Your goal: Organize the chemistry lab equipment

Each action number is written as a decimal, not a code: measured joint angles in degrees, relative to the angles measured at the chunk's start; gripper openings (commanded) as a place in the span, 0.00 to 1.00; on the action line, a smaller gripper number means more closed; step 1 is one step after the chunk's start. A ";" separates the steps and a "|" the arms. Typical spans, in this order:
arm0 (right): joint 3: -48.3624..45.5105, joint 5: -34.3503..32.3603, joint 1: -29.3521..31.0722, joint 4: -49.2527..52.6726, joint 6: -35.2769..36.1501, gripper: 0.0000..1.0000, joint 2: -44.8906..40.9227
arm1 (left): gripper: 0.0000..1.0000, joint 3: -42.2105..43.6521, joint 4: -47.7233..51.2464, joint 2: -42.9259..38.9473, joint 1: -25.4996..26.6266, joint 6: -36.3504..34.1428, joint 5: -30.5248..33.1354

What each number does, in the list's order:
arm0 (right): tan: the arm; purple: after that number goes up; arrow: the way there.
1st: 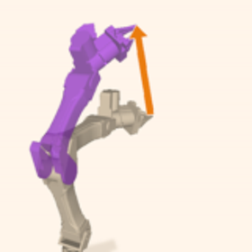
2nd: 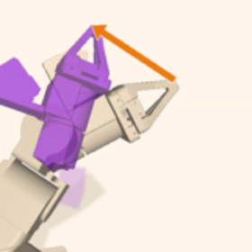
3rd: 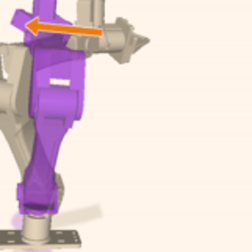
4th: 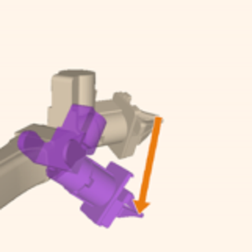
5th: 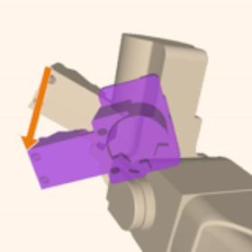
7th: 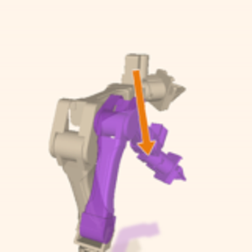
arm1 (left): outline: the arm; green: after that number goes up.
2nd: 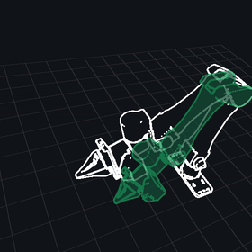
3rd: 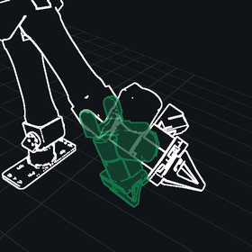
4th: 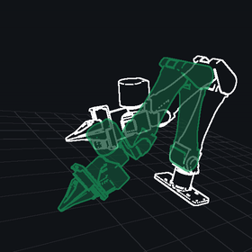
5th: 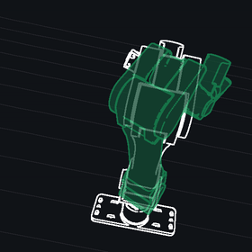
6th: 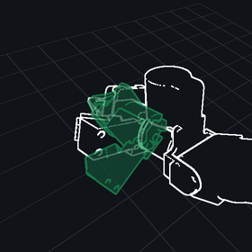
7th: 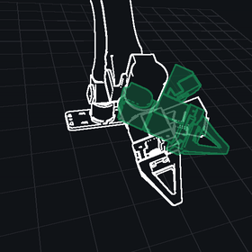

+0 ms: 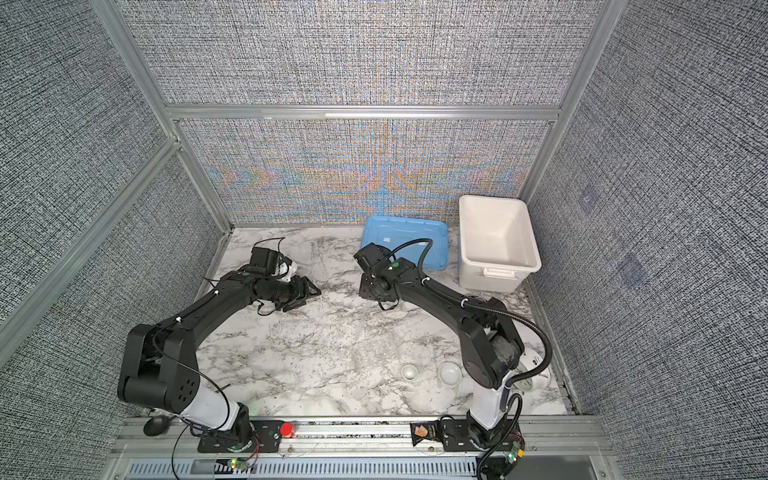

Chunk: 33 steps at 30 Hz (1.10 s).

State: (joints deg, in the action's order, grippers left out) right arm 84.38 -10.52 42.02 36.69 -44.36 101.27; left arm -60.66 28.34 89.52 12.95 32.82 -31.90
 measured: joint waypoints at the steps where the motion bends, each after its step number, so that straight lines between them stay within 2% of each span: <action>1: -0.66 -1.60 0.44 -0.22 0.00 0.19 -1.31 | 0.67 -0.22 0.07 0.24 0.11 0.00 -0.28; 6: -3.72 -8.98 3.19 -0.90 1.46 0.19 -6.84 | 0.67 -1.77 0.20 1.92 1.14 0.00 -1.33; 8: -4.98 -11.63 4.44 -0.96 2.58 0.15 -8.87 | 0.67 -2.12 0.31 2.54 1.75 0.00 -1.36; 16: -6.88 -21.57 9.90 0.76 5.51 0.15 -14.14 | 0.67 -4.07 1.33 4.83 3.91 0.04 -1.31; 22: -8.57 -24.83 12.07 3.06 5.73 0.16 -16.74 | 0.67 -6.21 1.77 6.86 4.85 0.20 -1.33; 33: -11.21 -25.57 15.08 4.81 4.61 0.16 -20.52 | 0.67 -5.99 1.64 7.39 5.70 0.63 -1.22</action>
State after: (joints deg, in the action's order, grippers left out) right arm 73.17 -36.10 57.10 41.50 -39.75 80.75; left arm -66.65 29.98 96.90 18.65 33.45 -33.12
